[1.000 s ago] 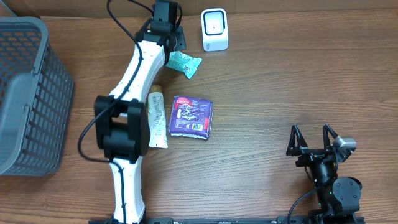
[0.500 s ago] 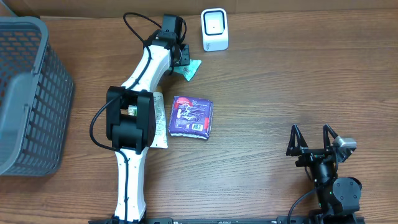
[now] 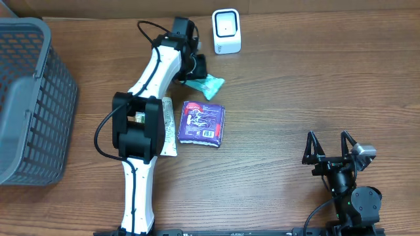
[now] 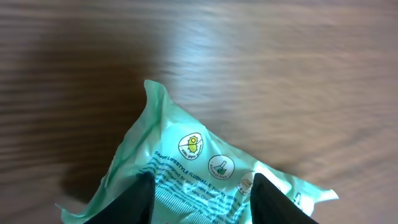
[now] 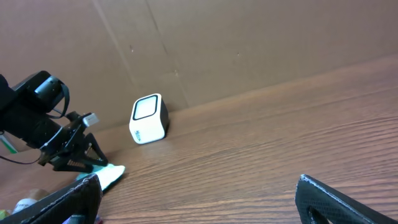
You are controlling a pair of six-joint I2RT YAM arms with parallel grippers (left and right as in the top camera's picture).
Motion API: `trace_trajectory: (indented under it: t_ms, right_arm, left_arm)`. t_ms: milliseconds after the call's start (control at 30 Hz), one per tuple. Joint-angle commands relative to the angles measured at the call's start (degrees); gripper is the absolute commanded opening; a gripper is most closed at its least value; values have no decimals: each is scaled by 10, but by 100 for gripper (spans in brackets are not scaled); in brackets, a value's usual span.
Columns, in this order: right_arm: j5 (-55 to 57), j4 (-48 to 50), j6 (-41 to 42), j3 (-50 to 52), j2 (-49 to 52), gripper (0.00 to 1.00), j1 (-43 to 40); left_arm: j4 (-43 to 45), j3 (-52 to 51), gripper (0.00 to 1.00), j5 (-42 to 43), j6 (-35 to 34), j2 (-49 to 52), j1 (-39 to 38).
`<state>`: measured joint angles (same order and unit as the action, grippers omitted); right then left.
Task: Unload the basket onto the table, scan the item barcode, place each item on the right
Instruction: 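Slide the wrapper with the left gripper to the right of the purple pack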
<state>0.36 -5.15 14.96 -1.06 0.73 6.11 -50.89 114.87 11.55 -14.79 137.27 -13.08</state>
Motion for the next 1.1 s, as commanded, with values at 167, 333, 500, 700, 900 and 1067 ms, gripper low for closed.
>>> trace_trajectory:
  t_ms: [167, 333, 500, 700, 900, 1067]
  right_arm:
    - [0, 3, -2, 6, -6, 100, 4]
    - [0, 3, -2, 6, -6, 100, 4]
    - [0, 3, -2, 6, -6, 100, 4]
    - [0, 3, -2, 6, -6, 100, 4]
    - [0, 3, -2, 6, -6, 100, 4]
    - [0, 3, -2, 6, -6, 100, 4]
  left_arm:
    - [-8, -19, 43, 105, 4, 27, -96]
    - [2, -19, 43, 106, 2, 27, -138]
    - [5, -19, 43, 106, -5, 27, -168]
    - [-27, -19, 38, 121, -6, 26, -184]
    - [-100, -19, 33, 125, 31, 16, -191]
    - [-106, -19, 35, 122, 49, -22, -192]
